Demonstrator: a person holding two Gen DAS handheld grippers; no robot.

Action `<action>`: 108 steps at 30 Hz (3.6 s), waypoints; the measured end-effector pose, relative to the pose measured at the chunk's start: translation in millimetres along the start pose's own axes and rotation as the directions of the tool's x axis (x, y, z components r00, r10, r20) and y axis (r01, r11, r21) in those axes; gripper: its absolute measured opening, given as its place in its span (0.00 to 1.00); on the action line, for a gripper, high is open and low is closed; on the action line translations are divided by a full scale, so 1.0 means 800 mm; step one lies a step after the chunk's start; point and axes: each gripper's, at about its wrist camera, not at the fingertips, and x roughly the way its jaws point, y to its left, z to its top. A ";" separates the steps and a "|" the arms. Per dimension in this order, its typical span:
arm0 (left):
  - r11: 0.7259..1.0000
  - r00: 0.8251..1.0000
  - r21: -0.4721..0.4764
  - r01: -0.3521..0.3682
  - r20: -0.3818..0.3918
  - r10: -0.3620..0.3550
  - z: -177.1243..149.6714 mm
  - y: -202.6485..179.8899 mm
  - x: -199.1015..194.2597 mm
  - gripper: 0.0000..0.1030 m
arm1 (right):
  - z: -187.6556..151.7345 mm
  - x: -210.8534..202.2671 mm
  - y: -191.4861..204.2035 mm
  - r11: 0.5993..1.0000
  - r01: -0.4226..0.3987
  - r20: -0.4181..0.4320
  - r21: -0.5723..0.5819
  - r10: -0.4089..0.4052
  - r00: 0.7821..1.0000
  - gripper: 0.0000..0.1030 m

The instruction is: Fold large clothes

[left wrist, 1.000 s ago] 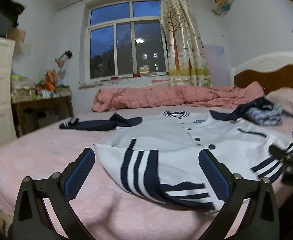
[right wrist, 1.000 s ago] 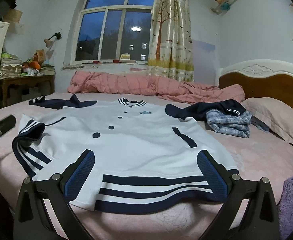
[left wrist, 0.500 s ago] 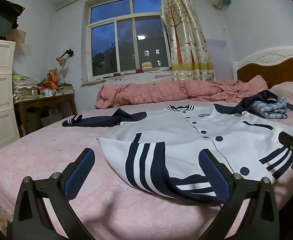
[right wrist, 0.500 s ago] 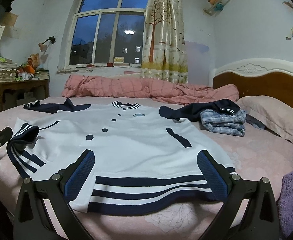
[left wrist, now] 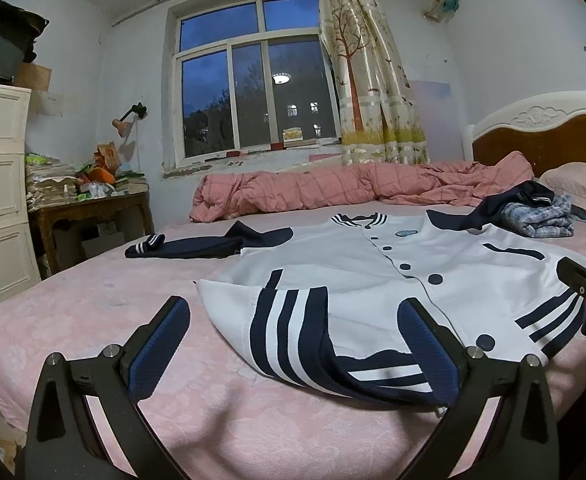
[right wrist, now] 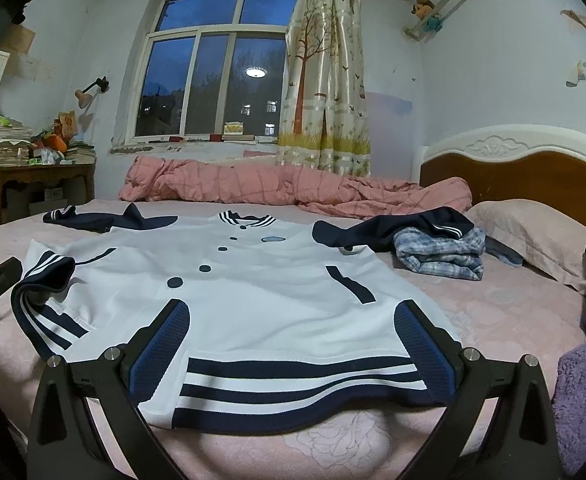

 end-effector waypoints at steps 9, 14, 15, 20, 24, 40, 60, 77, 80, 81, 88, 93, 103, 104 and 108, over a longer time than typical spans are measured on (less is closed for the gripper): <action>1.000 0.996 -0.005 -0.002 -0.089 0.001 -0.006 0.002 0.015 1.00 | -0.002 0.003 -0.004 1.000 0.016 -0.013 0.018 -0.016 1.000 1.00; 1.000 0.996 -0.025 -0.006 -0.091 0.004 -0.007 0.009 0.017 1.00 | -0.001 0.003 -0.006 1.000 0.018 -0.012 0.021 -0.017 1.000 1.00; 1.000 0.996 -0.020 -0.011 -0.089 0.009 -0.007 0.009 0.017 1.00 | -0.001 0.003 -0.006 1.000 0.019 -0.010 0.021 -0.019 1.000 1.00; 1.000 0.996 -0.021 -0.012 -0.083 0.010 -0.006 0.010 0.018 1.00 | -0.001 0.003 -0.007 1.000 0.019 -0.009 0.023 -0.018 1.000 1.00; 1.000 0.997 -0.014 -0.019 -0.072 0.018 -0.007 0.009 0.017 1.00 | -0.002 0.003 -0.007 0.999 0.021 -0.011 0.025 -0.021 1.000 1.00; 0.999 0.999 -0.046 0.014 -0.041 -0.016 -0.005 0.016 0.008 1.00 | 0.000 0.000 -0.017 0.998 0.037 -0.005 0.056 -0.037 0.999 1.00; 0.997 0.998 0.049 0.057 -0.012 -0.057 -0.007 -0.008 0.002 0.94 | 0.005 -0.003 -0.033 0.993 0.016 -0.008 0.115 -0.015 1.000 1.00; 0.997 0.995 0.048 0.058 0.079 -0.062 -0.001 -0.018 -0.039 0.82 | -0.022 -0.029 -0.061 0.965 -0.154 -0.029 0.215 0.163 0.986 0.83; 0.998 0.999 0.034 0.044 -0.016 -0.044 -0.017 -0.021 -0.025 0.81 | -0.038 -0.035 -0.058 0.938 -0.196 -0.069 0.287 0.225 0.972 0.83; 0.999 0.998 0.024 0.047 -0.051 -0.046 -0.022 -0.021 -0.018 0.81 | -0.045 -0.035 -0.055 0.930 -0.210 -0.091 0.302 0.247 0.965 0.82; 0.989 0.945 -0.100 0.108 -0.297 -0.133 -0.032 -0.016 0.042 0.78 | -0.061 0.004 -0.047 0.925 -0.185 -0.217 0.333 0.266 0.939 0.73; 0.976 0.925 -0.208 0.069 -0.353 -0.140 -0.041 0.007 0.070 0.78 | -0.058 0.039 -0.071 0.923 -0.113 -0.292 0.367 0.229 0.929 0.54; 0.985 0.958 -0.165 0.051 -0.271 -0.094 -0.009 0.025 0.047 0.17 | -0.032 0.051 -0.082 0.952 -0.103 -0.245 0.289 0.178 0.953 0.07; 0.981 0.961 -0.183 0.056 -0.258 -0.103 -0.003 0.029 0.045 0.16 | -0.026 0.049 -0.079 0.958 -0.105 -0.235 0.266 0.170 0.957 0.07; 0.959 0.959 -0.272 0.084 -0.239 -0.152 0.024 0.049 0.058 0.16 | 0.017 0.053 -0.069 0.977 -0.114 -0.180 0.179 0.147 0.973 0.07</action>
